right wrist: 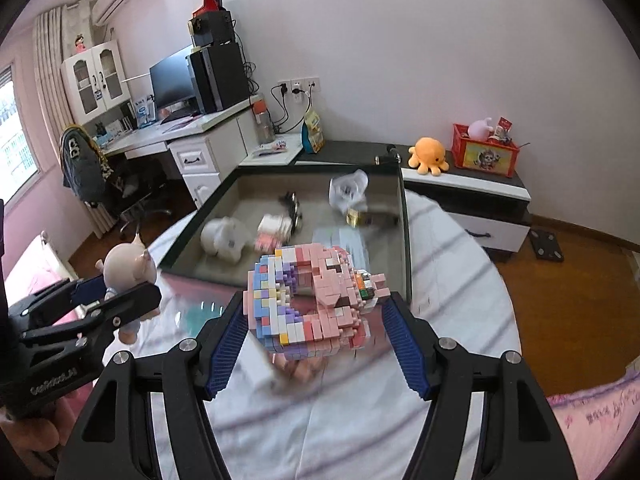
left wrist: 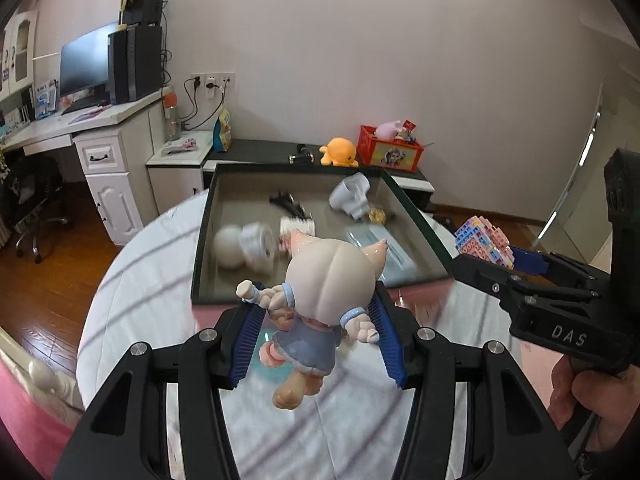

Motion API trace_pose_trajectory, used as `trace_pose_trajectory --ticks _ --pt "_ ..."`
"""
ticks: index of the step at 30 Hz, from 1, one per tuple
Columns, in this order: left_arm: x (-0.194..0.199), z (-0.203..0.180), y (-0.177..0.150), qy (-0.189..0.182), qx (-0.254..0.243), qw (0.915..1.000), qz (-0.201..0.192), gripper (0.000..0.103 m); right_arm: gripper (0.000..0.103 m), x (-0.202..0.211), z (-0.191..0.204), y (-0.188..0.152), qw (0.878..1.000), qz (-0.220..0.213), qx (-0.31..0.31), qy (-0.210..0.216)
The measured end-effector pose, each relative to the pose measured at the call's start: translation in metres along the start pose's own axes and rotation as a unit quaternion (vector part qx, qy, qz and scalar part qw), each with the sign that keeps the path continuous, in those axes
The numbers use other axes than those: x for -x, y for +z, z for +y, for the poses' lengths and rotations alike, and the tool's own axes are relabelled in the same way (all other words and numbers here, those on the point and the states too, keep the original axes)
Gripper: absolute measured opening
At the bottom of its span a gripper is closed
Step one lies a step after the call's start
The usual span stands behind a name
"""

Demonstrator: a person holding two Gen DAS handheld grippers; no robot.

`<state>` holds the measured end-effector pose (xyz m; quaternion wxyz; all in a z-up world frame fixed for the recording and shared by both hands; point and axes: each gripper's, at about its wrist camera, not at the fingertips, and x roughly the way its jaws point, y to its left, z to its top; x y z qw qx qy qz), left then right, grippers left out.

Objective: Organize rigid objects
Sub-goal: 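Carry the doll and pixel-block piece into the pink box and open both tools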

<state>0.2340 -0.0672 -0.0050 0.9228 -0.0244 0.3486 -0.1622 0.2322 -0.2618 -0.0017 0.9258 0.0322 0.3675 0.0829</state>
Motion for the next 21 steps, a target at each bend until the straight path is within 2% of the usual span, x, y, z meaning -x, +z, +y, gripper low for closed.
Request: trace_pose_trajectory --ticks 4,7,11,16,18,21 --pt "-0.032 0.010 0.029 0.004 0.004 1.0000 0.002 0.053 0.069 -0.036 -0.001 0.031 1.000 0.013 0.007 0.011" --pt "-0.054 0.017 0.039 0.006 0.006 0.9999 0.013 0.053 0.069 -0.063 0.001 0.039 0.999 0.031 0.018 0.012" --pt "-0.081 0.025 0.035 0.009 0.011 0.9992 0.037 0.053 0.069 -0.100 0.006 0.035 0.998 0.061 0.028 0.016" --pt "-0.100 0.032 0.024 0.015 0.015 0.9980 0.059 0.050 0.069 -0.123 0.015 0.026 0.995 0.086 0.050 0.017" --pt "-0.101 0.034 0.023 0.021 0.012 0.9979 0.059 0.054 0.069 -0.127 0.019 0.023 0.994 0.091 0.066 0.009" --pt "-0.095 0.038 0.025 0.031 0.012 0.9984 0.045 0.068 0.070 -0.128 0.021 0.020 0.993 0.091 0.070 0.009"
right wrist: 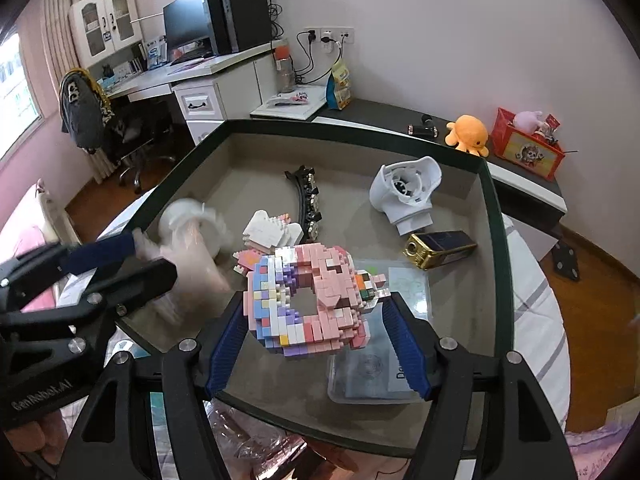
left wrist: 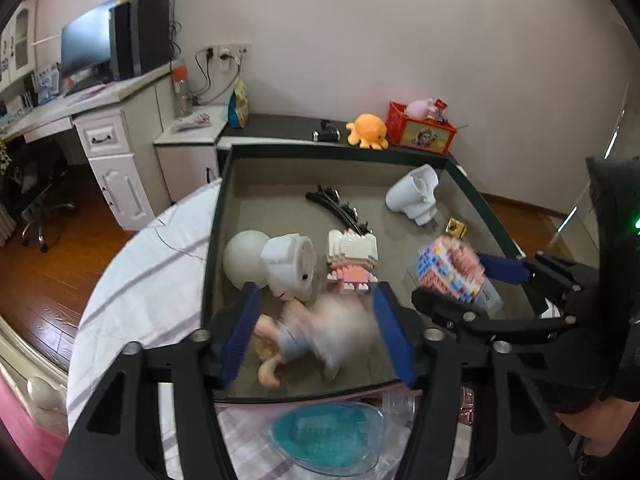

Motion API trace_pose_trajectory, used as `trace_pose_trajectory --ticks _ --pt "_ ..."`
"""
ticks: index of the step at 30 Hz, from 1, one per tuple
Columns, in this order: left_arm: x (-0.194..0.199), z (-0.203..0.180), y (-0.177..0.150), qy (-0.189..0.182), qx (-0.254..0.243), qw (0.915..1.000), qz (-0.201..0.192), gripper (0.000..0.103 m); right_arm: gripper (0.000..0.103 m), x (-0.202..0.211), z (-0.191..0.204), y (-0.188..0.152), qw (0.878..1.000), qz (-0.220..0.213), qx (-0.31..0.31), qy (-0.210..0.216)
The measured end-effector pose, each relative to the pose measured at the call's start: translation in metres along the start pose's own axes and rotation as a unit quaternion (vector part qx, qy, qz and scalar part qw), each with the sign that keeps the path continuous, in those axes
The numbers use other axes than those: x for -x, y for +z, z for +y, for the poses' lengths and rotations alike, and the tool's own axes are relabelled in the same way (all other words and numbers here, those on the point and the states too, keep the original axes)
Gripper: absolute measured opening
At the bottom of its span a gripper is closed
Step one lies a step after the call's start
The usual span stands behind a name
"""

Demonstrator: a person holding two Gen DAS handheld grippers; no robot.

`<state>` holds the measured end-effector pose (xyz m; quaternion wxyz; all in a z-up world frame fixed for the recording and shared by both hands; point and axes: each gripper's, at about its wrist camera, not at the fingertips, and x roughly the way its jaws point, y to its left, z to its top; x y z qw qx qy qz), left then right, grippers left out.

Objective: Organize rigid objects
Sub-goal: 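Carry the doll and pixel-block piece into the pink box and open both tools, then withdraw both tools back toward the dish and cup on the table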

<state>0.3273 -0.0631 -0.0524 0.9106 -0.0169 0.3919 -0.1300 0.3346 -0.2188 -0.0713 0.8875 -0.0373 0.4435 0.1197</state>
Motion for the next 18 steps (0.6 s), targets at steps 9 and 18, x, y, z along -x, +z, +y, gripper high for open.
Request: trace_pose_trajectory --ticks 9,18 --pt "0.046 -0.003 -0.004 0.033 -0.010 0.9976 -0.060 0.102 0.103 0.015 0.002 -0.009 1.000 -0.008 -0.020 0.002" --pt "0.106 0.001 -0.029 0.045 0.010 0.9940 -0.099 0.103 0.103 0.074 0.012 -0.031 0.996 -0.064 -0.065 -0.025"
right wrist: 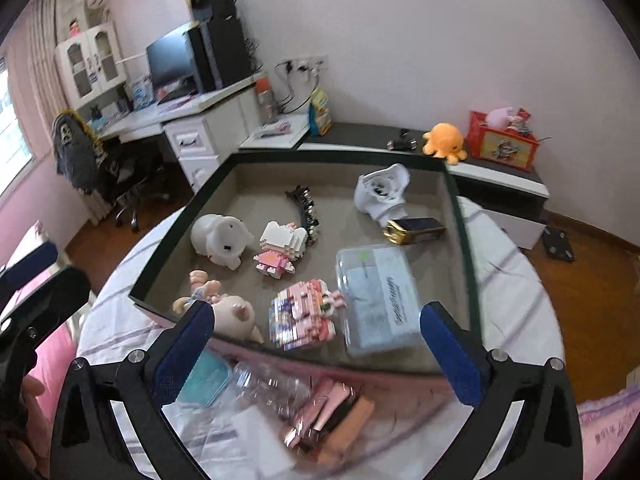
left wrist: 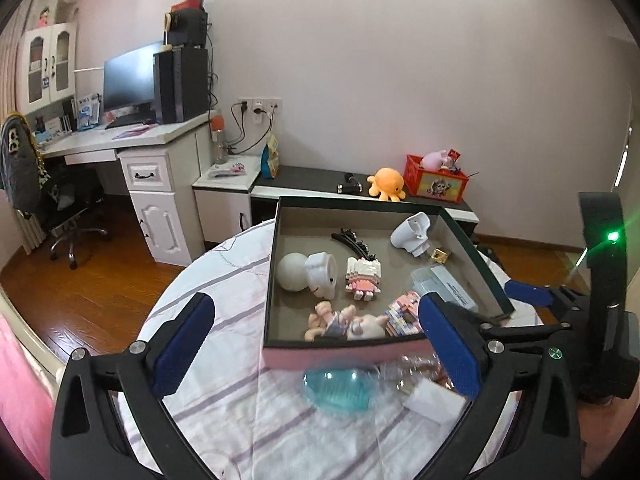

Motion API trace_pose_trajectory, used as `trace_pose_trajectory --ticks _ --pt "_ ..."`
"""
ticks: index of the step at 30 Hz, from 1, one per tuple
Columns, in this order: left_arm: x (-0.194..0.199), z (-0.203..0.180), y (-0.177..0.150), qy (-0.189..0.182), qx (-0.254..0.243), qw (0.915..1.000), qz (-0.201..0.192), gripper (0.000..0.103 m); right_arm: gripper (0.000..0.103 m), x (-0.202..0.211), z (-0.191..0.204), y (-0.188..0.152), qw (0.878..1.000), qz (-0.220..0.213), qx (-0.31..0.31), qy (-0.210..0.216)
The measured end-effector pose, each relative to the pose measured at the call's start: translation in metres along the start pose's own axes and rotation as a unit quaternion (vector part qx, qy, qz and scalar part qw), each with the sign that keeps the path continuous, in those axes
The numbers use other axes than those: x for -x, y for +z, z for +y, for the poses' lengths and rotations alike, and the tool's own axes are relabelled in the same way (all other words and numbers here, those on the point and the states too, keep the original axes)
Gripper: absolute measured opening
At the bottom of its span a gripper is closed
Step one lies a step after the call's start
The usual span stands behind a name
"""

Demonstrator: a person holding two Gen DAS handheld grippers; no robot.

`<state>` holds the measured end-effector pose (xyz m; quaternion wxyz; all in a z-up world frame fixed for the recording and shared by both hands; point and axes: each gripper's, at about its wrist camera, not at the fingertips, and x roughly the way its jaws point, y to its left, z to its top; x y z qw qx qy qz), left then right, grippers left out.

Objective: Organize rigid objects
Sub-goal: 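Withdraw both tools back toward the dish and cup on the table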

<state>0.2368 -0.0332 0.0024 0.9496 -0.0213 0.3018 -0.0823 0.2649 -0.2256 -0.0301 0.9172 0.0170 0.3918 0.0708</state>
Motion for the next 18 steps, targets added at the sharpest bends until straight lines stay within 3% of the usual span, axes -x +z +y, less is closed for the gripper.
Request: trace_pose_trajectory --ticks 9,18 --pt "0.044 -0.008 -0.032 -0.005 -0.006 1.0000 -0.001 0.103 0.103 0.080 0.011 -0.031 0.998 -0.054 -0.007 -0.039" --pt "0.092 -0.019 -0.058 -0.006 -0.002 0.9999 -0.012 0.103 0.103 0.140 0.004 -0.070 0.994 -0.089 -0.036 -0.044"
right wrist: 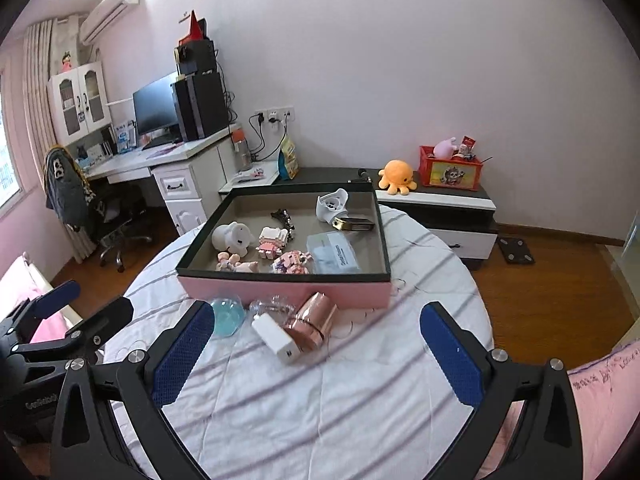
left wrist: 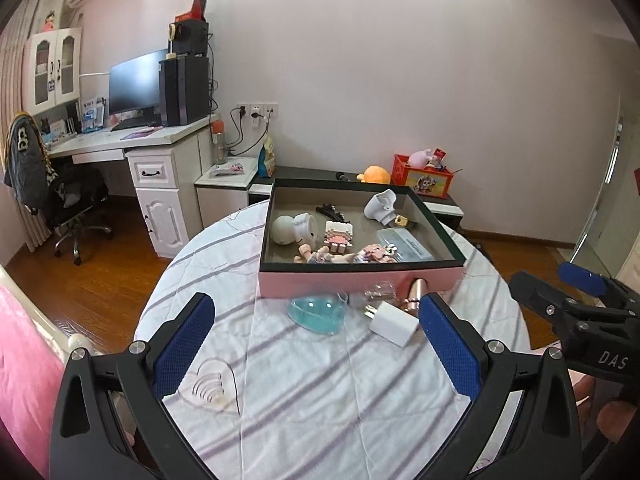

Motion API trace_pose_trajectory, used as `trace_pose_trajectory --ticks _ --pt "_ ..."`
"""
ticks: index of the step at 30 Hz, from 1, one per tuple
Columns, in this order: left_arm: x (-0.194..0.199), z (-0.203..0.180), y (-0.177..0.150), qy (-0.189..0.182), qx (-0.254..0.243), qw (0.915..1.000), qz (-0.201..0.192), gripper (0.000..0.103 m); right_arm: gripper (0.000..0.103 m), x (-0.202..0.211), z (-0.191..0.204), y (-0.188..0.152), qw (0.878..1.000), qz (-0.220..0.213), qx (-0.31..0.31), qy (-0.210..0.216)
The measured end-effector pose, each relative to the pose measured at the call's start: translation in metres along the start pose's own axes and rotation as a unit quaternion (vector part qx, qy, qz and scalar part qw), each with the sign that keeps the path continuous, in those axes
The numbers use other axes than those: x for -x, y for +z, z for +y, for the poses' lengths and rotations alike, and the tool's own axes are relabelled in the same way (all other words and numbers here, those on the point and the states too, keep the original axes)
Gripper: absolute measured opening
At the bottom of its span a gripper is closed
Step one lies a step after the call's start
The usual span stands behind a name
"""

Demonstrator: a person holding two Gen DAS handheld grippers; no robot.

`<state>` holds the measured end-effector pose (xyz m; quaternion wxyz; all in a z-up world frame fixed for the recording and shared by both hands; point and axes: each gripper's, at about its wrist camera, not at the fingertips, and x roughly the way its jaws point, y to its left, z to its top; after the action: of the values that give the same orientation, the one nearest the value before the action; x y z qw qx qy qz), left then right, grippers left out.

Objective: Organize rigid objects
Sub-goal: 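Withdraw both tools back toward the dish and cup on the table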

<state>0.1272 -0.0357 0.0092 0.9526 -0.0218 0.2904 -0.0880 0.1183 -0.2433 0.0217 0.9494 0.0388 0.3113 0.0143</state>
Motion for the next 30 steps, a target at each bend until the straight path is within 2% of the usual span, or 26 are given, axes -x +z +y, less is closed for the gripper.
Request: trace_pose_trajectory --ticks 6,13,30 --pt "0.020 -0.001 -0.012 -0.004 0.013 0.9999 -0.001 0.103 0.103 0.028 -0.006 -0.016 1.000 -0.013 -0.025 0.000" --pt "0.032 -0.007 -0.017 -0.004 0.004 1.0000 -0.002 0.103 0.103 0.044 -0.008 -0.021 0.999 -0.020 -0.029 0.004" --pt "0.042 -0.004 -0.017 0.002 0.005 1.0000 -0.005 0.103 0.103 0.050 0.000 -0.023 0.999 -0.024 -0.020 0.008"
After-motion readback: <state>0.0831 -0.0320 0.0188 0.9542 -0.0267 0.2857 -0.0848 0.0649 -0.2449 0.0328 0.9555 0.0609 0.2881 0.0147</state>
